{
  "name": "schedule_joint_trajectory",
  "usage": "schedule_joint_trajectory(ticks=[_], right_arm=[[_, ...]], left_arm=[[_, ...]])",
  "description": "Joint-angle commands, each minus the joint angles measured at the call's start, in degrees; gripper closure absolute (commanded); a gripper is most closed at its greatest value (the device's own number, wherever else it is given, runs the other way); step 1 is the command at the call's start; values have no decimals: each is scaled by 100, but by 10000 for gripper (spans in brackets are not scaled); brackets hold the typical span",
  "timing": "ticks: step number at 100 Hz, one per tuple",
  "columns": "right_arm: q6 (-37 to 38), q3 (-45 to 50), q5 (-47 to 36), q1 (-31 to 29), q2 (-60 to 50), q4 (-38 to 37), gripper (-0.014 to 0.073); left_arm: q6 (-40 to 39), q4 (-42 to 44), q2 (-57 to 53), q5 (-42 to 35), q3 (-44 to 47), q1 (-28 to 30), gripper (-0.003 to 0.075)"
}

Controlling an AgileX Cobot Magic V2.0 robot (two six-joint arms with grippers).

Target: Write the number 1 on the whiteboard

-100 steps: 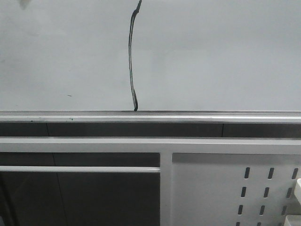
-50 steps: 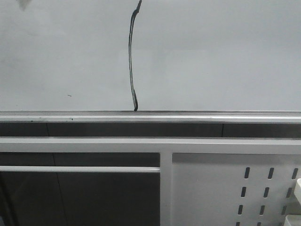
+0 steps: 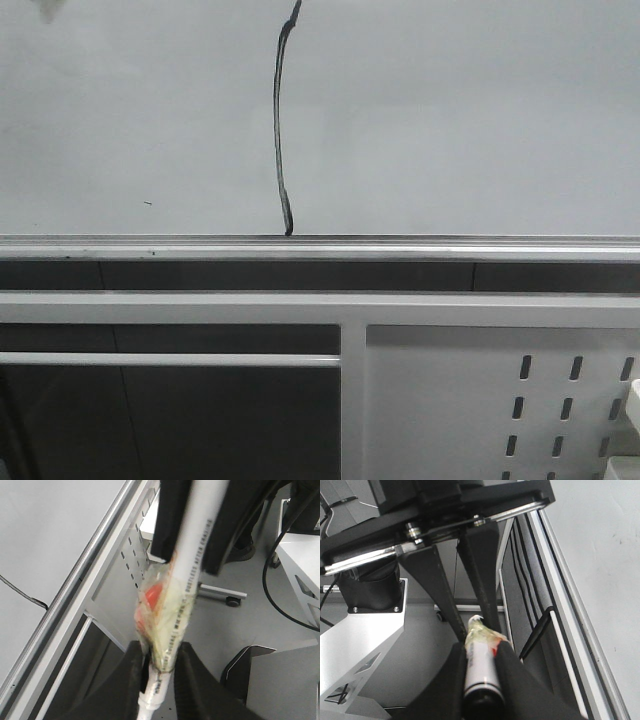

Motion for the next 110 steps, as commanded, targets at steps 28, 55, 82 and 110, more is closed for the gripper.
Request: schedule_joint_trajectory(ticks=[28, 55, 82, 110], right_arm=[[-33, -176, -241, -4, -104, 235, 298], [-33, -176, -712, -4, -547, -89, 174], [-21, -165, -412, -15, -1505, -168, 483], [445, 690, -116, -651, -2559, -706, 652]], left_arm=[[-235, -173, 2, -846, -211, 12, 740], [-235, -911, -10, -1654, 223, 12, 740], [-235, -1625, -10, -3489, 948, 12, 740], [-235, -1663, 237, -4965, 990, 12, 740]])
